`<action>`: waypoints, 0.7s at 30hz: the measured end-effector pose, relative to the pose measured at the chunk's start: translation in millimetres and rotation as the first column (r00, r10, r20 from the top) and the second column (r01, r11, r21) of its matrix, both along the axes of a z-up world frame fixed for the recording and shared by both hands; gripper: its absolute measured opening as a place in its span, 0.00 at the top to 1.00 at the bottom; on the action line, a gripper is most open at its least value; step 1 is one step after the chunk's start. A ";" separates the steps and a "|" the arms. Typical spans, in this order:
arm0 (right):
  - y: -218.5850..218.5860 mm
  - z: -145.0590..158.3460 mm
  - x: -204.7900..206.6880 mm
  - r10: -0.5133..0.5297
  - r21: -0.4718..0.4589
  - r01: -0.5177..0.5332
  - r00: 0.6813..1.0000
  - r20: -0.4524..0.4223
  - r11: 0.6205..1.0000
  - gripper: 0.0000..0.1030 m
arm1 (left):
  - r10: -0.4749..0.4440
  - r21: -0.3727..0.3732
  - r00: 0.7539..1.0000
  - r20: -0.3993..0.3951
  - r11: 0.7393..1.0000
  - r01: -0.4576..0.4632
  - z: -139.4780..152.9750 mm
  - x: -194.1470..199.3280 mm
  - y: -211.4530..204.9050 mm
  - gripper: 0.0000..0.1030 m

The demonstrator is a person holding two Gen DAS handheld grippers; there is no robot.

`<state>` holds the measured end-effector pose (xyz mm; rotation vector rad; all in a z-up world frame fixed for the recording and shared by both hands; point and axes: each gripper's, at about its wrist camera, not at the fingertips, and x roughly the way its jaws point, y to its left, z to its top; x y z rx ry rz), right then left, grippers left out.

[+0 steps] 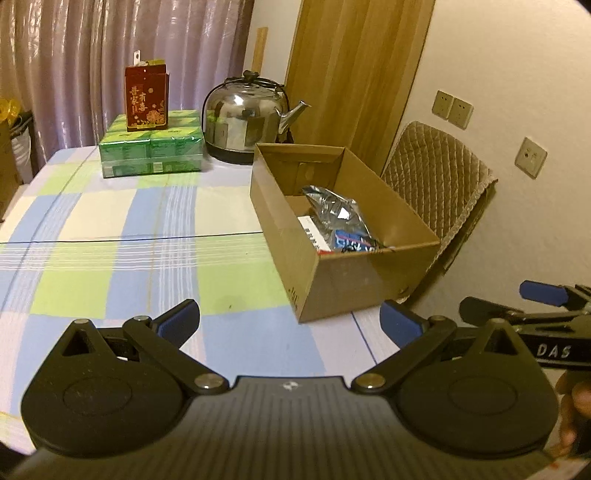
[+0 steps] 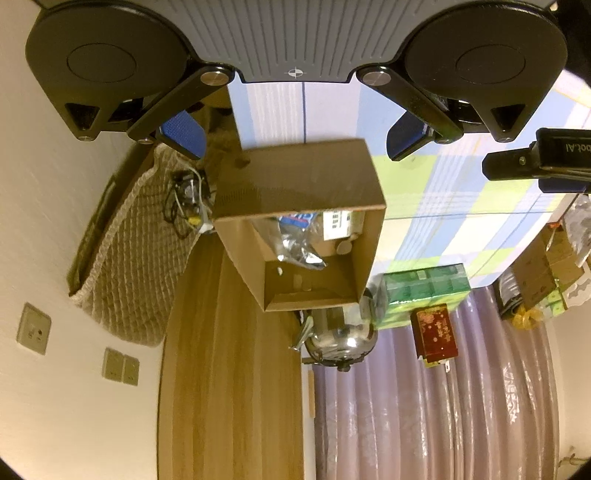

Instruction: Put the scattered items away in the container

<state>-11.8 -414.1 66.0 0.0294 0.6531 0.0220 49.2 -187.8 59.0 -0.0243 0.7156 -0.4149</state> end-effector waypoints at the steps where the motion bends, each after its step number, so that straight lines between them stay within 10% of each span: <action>1: 0.6 1.1 -4.3 -0.002 -0.003 0.002 1.000 0.000 1.000 0.02 | -0.001 0.009 1.000 0.008 1.000 0.001 1.1 -5.8 2.0 0.01; 21: 25.7 18.0 -51.6 0.043 -0.004 -0.043 0.998 0.036 0.999 0.02 | 0.073 -0.035 0.997 0.009 0.997 -0.073 3.7 -55.7 33.1 0.01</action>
